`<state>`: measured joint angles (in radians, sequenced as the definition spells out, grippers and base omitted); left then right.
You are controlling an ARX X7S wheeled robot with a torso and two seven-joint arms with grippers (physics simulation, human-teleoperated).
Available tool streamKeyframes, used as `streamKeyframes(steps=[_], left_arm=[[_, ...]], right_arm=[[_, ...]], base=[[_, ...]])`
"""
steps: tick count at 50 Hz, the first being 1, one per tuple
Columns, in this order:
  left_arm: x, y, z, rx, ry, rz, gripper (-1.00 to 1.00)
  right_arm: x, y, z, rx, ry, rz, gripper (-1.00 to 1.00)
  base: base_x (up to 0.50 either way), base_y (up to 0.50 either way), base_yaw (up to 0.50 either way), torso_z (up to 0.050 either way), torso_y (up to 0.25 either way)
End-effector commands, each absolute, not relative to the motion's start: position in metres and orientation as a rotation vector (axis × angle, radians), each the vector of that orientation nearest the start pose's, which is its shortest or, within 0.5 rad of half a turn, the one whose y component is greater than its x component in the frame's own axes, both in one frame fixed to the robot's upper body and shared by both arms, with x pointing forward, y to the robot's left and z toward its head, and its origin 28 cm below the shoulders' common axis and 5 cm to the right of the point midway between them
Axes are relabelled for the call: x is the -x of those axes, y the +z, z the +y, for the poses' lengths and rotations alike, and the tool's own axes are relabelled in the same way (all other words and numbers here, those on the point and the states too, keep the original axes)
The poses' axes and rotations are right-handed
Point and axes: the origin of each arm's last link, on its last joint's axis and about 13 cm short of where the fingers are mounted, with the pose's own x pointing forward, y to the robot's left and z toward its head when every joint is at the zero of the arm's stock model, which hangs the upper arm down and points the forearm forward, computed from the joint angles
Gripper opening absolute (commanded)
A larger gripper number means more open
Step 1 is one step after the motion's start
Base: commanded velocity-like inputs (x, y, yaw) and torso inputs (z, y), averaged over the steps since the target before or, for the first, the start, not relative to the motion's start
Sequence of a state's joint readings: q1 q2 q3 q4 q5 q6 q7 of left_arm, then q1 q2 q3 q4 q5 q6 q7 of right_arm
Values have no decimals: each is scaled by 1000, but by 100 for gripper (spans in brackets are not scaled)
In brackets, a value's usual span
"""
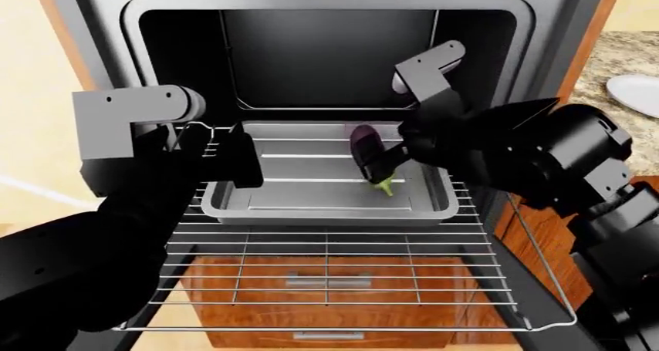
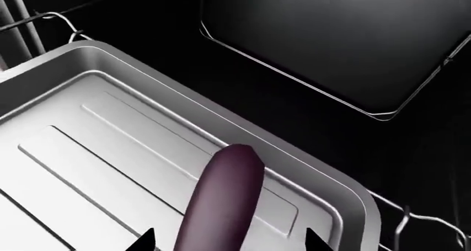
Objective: Place the eggplant on the rack of the oven.
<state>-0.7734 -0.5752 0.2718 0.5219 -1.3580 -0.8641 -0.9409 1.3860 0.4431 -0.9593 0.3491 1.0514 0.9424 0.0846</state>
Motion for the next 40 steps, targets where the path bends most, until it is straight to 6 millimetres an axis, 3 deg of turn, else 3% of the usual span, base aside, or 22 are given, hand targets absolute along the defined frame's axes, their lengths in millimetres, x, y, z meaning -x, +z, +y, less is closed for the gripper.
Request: streamKeyframes(steps=[1, 7, 23, 40], left_arm=[[-238, 236, 211, 119, -76, 56, 100], [-234, 240, 212, 115, -83, 42, 100], [-213, 253, 216, 166, -137, -10, 100], [-188, 261, 221, 272, -269, -70, 100]], right_arm=[[-334, 260, -116, 279, 422, 375, 100], [-304, 261, -122, 285, 418, 364, 100], [-230, 287, -127, 302, 383, 216, 100], [-170, 311, -135, 323, 319, 61, 100]], base=[[0, 0, 0, 0, 0], [0, 0, 0, 0, 0], [0, 0, 0, 0, 0], [0, 0, 0, 0, 0]])
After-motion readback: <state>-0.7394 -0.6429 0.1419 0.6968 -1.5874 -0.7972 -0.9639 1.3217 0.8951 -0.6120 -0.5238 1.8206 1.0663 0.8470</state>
